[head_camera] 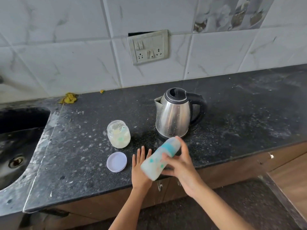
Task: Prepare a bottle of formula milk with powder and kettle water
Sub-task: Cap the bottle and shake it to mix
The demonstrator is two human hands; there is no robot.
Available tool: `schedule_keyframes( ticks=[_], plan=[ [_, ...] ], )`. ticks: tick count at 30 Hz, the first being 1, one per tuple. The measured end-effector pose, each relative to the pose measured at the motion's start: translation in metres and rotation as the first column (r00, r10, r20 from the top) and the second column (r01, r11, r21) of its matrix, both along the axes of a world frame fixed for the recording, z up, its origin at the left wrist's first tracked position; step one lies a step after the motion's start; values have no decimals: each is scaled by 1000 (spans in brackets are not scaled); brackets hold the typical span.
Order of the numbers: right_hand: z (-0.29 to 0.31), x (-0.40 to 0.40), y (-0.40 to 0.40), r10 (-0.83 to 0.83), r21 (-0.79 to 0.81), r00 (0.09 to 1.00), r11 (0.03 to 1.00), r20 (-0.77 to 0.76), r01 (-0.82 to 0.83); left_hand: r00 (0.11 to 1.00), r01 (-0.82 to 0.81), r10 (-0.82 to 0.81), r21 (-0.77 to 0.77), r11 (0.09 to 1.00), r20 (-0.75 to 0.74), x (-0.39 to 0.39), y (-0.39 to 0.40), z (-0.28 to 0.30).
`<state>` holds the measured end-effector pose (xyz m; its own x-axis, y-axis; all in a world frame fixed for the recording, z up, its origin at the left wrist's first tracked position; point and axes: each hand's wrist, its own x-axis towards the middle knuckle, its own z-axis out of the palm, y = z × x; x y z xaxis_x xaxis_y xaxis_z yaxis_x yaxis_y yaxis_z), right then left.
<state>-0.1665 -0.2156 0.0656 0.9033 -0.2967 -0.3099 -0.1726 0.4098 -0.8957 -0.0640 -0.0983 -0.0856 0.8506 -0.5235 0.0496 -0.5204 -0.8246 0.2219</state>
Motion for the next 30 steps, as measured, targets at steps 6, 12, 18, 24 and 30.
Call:
schedule_keyframes(
  ticks=[6,12,18,24,30],
  plan=[
    [7,6,-16,-140,9,989,990,-41,141,1000,-22,22,-15,1000,0,-1,-1,3],
    [8,6,-13,-253,-52,967,967,-42,251,999,-29,29,-21,999,-19,0,-1,2],
    [8,15,-13,-235,-65,969,971,-74,230,998,-61,60,-54,997,-22,-1,-3,7],
    [11,17,-20,-136,44,982,989,-130,142,998,-56,55,-66,996,-13,-1,-3,8],
    [29,10,-38,121,28,992,992,-34,-120,999,-46,46,-46,998,-7,-1,-2,6]
  ],
)
